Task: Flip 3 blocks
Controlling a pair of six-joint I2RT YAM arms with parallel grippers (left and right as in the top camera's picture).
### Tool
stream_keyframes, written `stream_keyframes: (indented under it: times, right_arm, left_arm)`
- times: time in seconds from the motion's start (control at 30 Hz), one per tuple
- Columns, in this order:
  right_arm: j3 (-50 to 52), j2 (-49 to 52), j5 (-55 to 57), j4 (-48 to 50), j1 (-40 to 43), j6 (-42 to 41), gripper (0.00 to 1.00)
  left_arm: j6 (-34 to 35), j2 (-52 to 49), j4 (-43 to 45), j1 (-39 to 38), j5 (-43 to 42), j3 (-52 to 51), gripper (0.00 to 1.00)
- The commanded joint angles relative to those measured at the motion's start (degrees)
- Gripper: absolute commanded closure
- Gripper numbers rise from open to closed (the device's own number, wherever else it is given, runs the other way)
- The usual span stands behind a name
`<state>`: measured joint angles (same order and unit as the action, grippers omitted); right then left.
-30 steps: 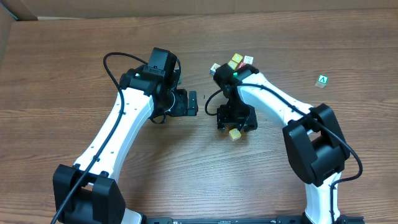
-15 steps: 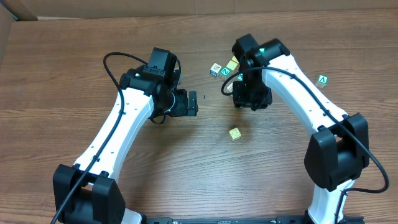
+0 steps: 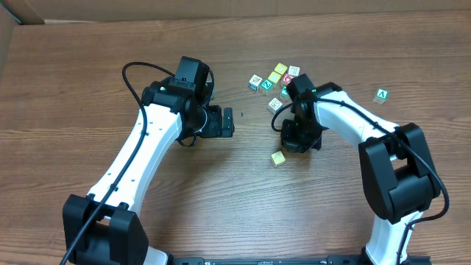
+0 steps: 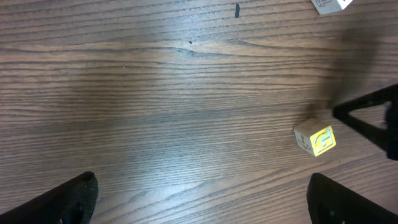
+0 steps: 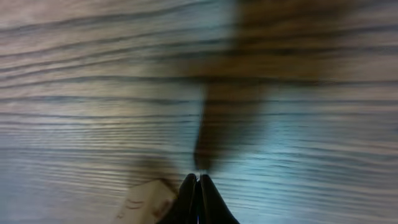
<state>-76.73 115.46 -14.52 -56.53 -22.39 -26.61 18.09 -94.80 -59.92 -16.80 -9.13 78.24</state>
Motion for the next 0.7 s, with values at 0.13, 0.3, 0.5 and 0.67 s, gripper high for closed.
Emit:
stream_keyframes:
  times: [0.13, 0.3, 0.5, 0.67]
  right_arm:
    - [0.17, -0.44, -4.26, -1.20, -0.74, -2.19, 0.96]
    - [0.17, -0.44, -5.18, -4.96, -0.74, -2.64, 0.95]
    - [0.17, -0.44, -6.40, -4.28, -0.74, -3.67, 0.95]
    - [0.17, -0.44, -8.15, -4.04, -0.74, -3.85, 0.94]
  left_arm:
    - [0.79, -0.35, 0.20, -0.26, 0.59, -0.26, 0.00]
    - [0.79, -0.35, 0.20, -0.26, 0.59, -0.26, 0.00]
    - [0.79, -0.35, 0.20, -0.26, 0.59, -0.26, 0.00]
    - [0.79, -0.35, 0.20, -0.26, 0.59, -0.28, 0.00]
